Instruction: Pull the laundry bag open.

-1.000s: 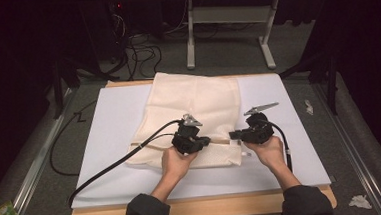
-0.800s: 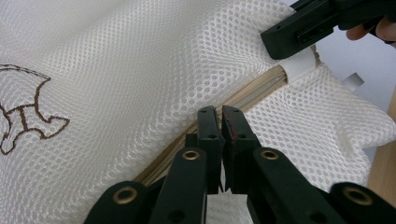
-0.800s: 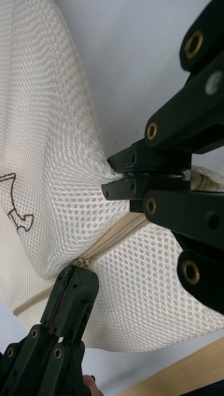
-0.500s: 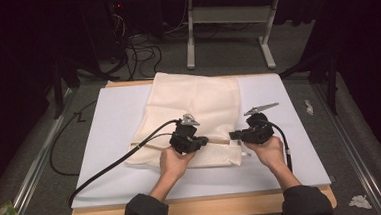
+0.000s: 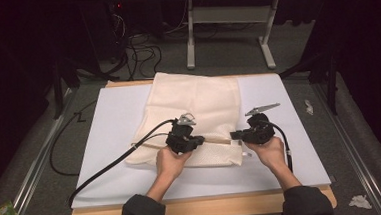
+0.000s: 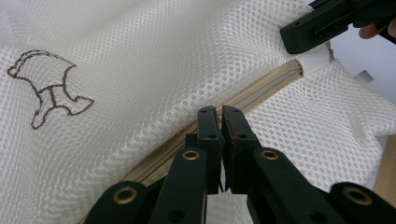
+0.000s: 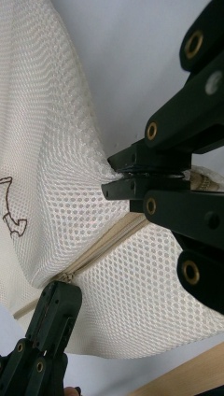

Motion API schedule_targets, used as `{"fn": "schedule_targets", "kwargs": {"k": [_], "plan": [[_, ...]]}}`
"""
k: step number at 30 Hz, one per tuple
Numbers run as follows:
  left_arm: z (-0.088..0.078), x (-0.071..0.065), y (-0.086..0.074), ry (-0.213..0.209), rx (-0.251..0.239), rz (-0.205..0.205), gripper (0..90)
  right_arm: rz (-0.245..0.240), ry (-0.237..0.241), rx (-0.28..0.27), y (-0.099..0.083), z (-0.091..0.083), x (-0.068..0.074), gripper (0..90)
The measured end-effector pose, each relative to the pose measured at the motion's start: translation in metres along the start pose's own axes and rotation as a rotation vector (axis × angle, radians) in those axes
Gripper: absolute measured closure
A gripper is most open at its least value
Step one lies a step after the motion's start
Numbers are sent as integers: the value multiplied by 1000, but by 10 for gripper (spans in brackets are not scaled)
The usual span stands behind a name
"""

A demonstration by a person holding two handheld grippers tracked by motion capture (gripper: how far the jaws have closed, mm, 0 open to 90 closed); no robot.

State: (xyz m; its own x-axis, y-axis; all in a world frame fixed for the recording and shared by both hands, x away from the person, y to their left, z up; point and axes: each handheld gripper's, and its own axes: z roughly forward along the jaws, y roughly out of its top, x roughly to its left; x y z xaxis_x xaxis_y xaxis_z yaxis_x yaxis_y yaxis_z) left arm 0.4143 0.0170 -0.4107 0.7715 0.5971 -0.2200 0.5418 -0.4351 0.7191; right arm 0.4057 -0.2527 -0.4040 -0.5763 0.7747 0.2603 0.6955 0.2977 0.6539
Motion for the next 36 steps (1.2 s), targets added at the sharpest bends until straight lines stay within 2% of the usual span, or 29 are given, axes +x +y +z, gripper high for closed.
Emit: {"fn": "schedule_targets", "kwargs": {"k": [12, 23, 30, 33, 36], "plan": [[-3, 2, -2, 10, -14, -5, 873, -5, -9, -1, 0, 1, -1, 892], [-6, 7, -6, 38, 7, -6, 873, 12, -11, 0, -4, 5, -6, 892], [-6, 6, -8, 35, 1, -1, 873, 8, -24, 7, -5, 5, -7, 891], [-10, 5, -7, 46, -3, 9, 873, 3, -29, 5, -2, 5, -5, 891], [-12, 6, -6, 44, -12, 1, 873, 3, -33, -1, -2, 6, -5, 891]]}}
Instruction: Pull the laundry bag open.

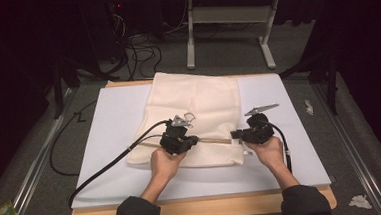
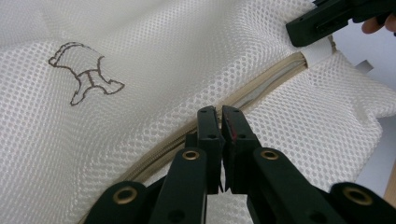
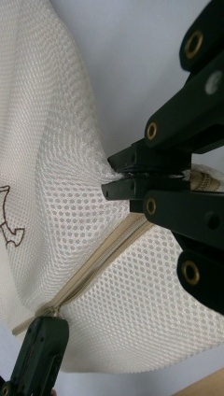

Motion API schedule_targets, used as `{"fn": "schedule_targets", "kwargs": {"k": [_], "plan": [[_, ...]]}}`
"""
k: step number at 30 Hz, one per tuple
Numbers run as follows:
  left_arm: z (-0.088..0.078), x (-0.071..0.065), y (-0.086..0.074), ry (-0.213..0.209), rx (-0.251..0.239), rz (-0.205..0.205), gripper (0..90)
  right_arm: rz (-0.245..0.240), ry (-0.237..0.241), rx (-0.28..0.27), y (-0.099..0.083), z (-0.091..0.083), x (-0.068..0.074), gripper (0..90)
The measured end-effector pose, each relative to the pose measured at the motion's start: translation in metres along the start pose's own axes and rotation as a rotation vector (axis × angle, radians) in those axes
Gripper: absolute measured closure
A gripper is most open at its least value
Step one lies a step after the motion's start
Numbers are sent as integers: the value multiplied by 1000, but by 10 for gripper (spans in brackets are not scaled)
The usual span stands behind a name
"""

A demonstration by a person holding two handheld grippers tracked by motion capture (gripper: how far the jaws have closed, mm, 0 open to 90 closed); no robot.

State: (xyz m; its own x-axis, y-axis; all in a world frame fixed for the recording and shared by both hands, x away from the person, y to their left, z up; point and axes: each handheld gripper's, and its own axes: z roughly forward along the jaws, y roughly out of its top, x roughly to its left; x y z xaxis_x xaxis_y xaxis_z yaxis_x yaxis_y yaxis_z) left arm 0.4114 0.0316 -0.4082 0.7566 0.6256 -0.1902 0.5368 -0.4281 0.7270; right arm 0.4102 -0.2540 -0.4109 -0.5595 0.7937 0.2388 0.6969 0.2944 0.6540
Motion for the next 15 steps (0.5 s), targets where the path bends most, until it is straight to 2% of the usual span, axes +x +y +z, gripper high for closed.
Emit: {"fn": "schedule_targets", "kwargs": {"k": [4, 12, 15], "plan": [[0, 0, -2, 9, 4, 7, 873, 4, -1, -1, 0, 0, -2, 892], [-1, 4, -4, -6, 3, -14, 873, 16, 3, -3, 3, 2, -4, 891], [-3, 4, -6, 11, -3, -18, 873, 21, -2, -4, 3, 2, -4, 891]]}}
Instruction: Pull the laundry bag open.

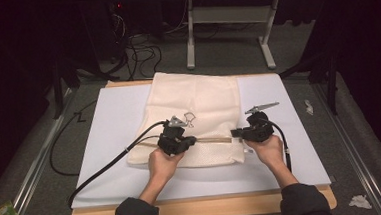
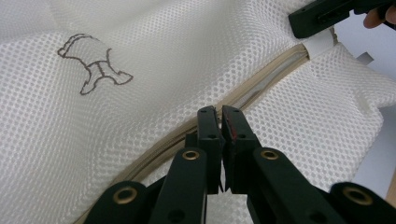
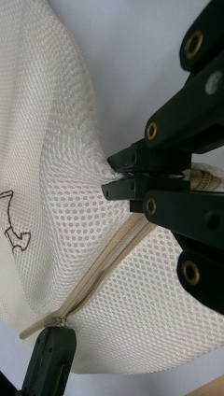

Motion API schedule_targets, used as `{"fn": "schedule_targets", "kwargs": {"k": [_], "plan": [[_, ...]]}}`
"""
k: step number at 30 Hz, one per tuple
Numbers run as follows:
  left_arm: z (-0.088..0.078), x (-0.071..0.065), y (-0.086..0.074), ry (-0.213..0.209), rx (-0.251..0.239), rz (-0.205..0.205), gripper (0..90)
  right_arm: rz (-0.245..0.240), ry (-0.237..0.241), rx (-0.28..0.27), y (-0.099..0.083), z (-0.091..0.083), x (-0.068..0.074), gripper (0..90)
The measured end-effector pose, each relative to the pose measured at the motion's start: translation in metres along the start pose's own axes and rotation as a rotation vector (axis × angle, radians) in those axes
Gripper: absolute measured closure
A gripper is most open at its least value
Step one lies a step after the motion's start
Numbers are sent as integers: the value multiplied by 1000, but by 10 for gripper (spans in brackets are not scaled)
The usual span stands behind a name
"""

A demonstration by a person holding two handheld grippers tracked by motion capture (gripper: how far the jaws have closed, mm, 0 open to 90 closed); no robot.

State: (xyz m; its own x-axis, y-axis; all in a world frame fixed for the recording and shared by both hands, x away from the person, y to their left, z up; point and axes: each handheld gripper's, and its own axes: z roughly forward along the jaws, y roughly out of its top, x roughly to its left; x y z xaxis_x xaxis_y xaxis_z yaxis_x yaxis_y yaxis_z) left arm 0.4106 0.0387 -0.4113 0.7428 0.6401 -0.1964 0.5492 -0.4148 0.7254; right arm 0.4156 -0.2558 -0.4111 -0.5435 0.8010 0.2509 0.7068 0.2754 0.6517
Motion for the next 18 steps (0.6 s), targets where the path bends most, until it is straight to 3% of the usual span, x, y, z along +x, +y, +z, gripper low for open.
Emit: {"fn": "schedule_targets", "kwargs": {"k": [18], "plan": [[-2, 6, -2, 5, -4, -10, 872, -31, -22, 5, 2, 1, 5, 891]]}}
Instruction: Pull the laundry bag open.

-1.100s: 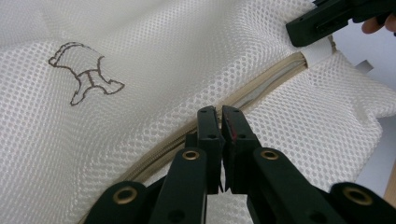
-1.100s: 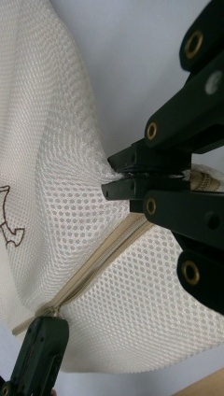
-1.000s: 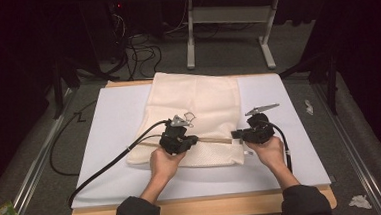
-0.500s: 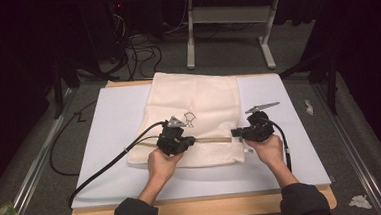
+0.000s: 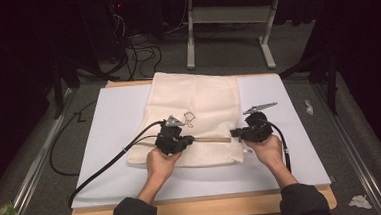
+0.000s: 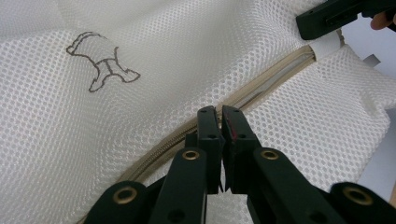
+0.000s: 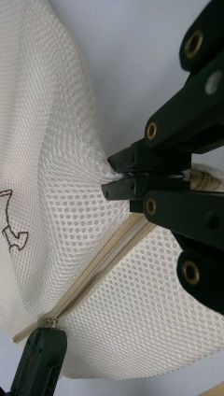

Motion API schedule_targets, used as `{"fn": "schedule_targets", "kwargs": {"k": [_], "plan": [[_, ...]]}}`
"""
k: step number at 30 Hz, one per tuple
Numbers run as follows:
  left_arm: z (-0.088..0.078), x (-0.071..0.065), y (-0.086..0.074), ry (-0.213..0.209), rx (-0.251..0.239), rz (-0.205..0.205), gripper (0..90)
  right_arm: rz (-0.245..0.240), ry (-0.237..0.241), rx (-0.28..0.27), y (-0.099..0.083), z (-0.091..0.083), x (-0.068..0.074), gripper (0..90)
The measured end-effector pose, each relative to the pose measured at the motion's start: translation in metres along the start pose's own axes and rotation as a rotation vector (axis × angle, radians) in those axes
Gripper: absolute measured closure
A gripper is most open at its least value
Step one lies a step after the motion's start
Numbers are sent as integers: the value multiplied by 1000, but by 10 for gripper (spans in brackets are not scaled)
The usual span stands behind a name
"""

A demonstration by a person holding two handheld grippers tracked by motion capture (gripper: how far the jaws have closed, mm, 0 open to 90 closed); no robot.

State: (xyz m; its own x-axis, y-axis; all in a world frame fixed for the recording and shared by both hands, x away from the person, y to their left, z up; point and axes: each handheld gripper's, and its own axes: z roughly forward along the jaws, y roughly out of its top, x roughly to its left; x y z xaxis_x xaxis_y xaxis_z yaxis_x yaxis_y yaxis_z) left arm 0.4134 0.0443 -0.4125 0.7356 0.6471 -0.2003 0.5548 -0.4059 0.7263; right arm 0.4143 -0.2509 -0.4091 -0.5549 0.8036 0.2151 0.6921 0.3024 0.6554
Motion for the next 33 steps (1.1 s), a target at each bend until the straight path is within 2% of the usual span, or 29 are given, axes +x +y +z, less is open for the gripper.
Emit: {"fn": "schedule_targets", "kwargs": {"k": [20, 26, 29, 33], "plan": [[-7, 9, -3, 11, -7, -17, 873, 8, 3, 6, -1, 1, -1, 891], [-8, 12, -4, 4, -3, -20, 873, -2, -6, 11, -1, 2, -1, 890], [-8, 14, -3, 16, 4, -15, 873, -11, -12, 19, -1, 1, -1, 890], [-11, 17, -4, 20, 4, -16, 873, 3, -7, 21, -3, 0, -4, 890]]}}
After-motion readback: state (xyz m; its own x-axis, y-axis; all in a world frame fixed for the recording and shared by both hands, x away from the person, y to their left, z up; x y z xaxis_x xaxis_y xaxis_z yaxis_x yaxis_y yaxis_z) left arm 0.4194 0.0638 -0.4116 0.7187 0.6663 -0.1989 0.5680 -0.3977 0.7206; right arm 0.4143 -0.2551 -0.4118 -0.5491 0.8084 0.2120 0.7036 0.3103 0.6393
